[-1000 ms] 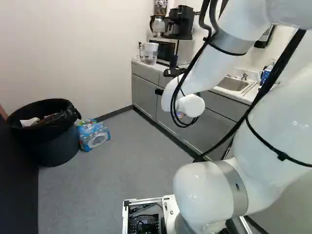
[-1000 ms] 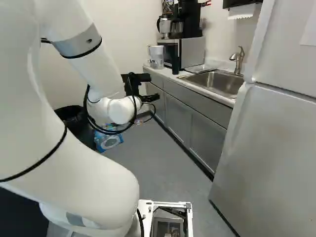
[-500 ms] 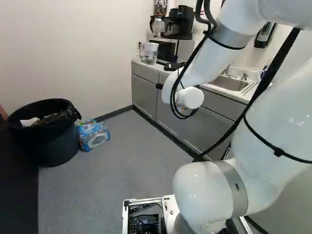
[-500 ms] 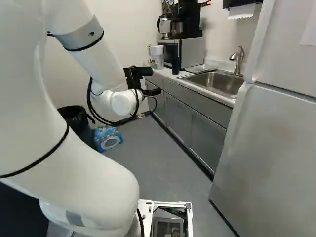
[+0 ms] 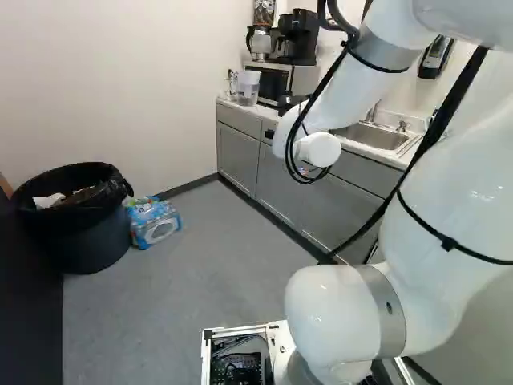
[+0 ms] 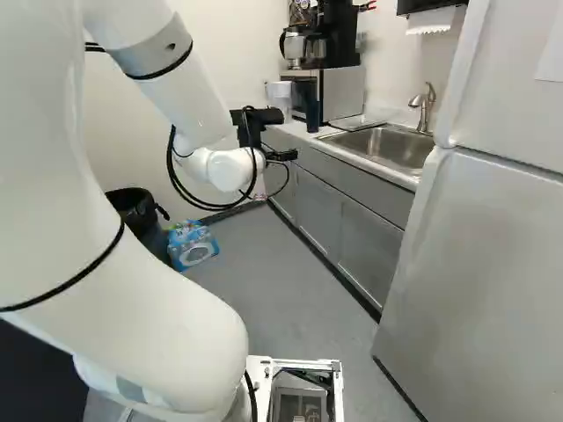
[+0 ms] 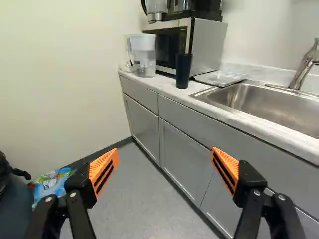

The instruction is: Rinse the cup and place it in the tray

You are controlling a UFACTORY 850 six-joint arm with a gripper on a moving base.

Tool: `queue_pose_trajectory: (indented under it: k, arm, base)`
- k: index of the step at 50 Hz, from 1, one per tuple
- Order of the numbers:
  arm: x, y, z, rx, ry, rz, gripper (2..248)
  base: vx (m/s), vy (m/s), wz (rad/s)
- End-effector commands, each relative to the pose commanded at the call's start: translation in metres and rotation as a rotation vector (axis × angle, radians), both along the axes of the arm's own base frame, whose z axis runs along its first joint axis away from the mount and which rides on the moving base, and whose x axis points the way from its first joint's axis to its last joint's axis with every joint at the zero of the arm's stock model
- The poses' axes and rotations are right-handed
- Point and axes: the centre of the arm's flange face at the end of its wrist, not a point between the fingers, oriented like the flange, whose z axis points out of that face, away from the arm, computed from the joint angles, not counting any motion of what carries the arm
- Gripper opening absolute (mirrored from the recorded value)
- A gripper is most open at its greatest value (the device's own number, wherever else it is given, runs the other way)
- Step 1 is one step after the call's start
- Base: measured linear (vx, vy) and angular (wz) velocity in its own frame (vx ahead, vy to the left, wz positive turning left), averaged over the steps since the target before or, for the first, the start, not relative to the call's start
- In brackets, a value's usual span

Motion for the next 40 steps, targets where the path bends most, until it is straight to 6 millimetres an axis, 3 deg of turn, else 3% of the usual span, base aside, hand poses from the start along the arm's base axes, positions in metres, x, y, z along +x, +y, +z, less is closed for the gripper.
queue_pose_trajectory:
  k: [40]
  arm:
    - [0.045,-0.057,0.039,-0.007,-0.046,-0.110,247]
  base:
    - [0.000,0.000,0.000]
